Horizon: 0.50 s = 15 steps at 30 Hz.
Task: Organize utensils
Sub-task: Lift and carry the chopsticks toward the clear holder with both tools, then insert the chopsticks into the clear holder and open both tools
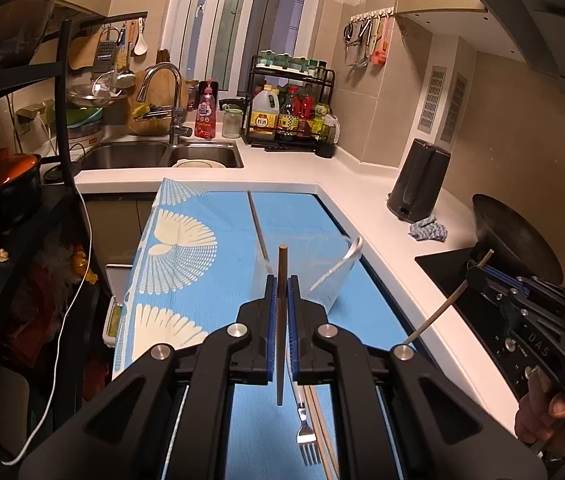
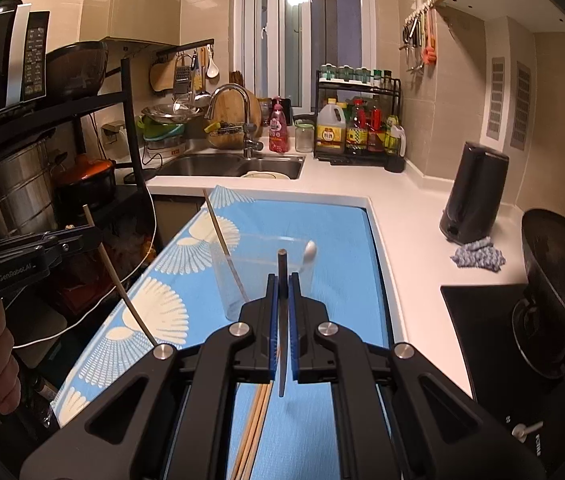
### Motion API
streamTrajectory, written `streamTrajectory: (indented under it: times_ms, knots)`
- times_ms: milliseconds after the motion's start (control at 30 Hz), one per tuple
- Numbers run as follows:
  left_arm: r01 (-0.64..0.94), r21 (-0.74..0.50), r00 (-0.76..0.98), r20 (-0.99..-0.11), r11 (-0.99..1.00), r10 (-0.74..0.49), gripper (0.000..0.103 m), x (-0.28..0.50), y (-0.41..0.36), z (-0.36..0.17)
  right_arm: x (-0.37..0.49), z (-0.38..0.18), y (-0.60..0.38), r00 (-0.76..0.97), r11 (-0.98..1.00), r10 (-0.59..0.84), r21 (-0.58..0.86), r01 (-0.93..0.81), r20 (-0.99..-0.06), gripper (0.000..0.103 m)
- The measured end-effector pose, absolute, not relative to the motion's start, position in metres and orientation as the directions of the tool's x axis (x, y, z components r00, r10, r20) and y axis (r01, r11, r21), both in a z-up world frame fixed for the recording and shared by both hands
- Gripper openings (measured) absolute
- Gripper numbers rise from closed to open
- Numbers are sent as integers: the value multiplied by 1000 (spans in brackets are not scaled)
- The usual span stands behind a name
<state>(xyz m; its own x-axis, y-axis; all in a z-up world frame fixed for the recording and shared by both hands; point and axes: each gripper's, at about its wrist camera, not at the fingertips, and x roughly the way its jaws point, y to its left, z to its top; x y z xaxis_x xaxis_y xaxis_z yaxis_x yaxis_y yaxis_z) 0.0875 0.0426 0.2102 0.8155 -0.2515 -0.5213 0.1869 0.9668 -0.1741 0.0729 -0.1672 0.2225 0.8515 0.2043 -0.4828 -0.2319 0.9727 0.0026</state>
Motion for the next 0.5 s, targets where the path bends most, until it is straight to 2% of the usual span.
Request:
streamTrajectory:
  times_ms: [267,500]
  knots:
    - [237,-174,803,-519,956,-294,5,120,36,251,104,270,-158,863,963,244,6,-269,-442,5]
    - [253,-158,831,-470,954,-298,5,159,31,295,146,311,-156,887,965,248,18,-262,-390,5]
